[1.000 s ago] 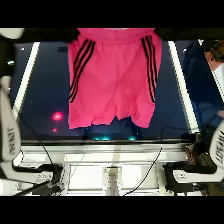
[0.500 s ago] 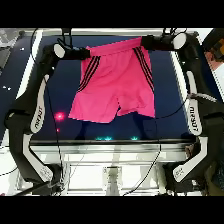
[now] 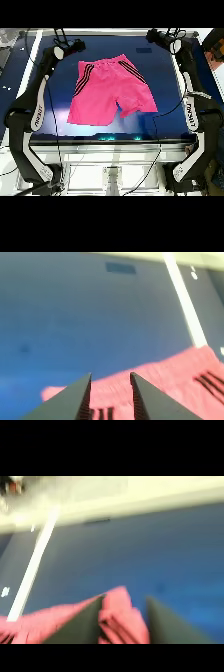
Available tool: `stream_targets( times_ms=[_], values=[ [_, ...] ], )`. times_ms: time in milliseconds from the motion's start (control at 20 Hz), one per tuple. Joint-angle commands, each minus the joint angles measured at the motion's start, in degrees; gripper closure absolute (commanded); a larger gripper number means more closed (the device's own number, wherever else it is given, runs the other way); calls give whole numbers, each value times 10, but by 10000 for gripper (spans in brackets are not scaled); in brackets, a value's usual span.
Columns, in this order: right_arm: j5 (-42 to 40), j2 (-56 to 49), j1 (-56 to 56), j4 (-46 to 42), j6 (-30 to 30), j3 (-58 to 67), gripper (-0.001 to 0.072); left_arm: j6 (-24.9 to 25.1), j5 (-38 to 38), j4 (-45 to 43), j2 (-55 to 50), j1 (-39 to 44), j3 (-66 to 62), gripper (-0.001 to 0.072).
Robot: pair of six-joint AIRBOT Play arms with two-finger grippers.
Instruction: Fold the clothes and pants, and hang the long-sleeved shirts on hangers.
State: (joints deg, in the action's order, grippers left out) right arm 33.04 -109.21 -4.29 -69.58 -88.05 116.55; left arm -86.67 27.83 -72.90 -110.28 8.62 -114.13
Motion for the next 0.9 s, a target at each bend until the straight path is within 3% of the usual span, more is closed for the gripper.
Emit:
stream_targets(
  times_ms=[0,150,300,400,550,750,850],
  values=[
    [150,4,16,6,-14,0,702,-10,91,0,27,-19,0,679],
    [284,4,37,53,-5,-3,707,11,170,0,49,-47,0,683],
    [381,4,74,217,75,-46,709,37,268,1,68,-72,14,685],
    [430,6,90,275,97,-85,708,49,303,12,93,-84,58,685],
    [455,21,89,289,113,-139,707,116,309,104,149,-104,163,685],
    [449,56,97,308,148,-227,707,133,359,117,214,-139,313,685],
    [451,83,113,323,171,-284,708,166,358,117,252,-154,398,684]
  ],
)
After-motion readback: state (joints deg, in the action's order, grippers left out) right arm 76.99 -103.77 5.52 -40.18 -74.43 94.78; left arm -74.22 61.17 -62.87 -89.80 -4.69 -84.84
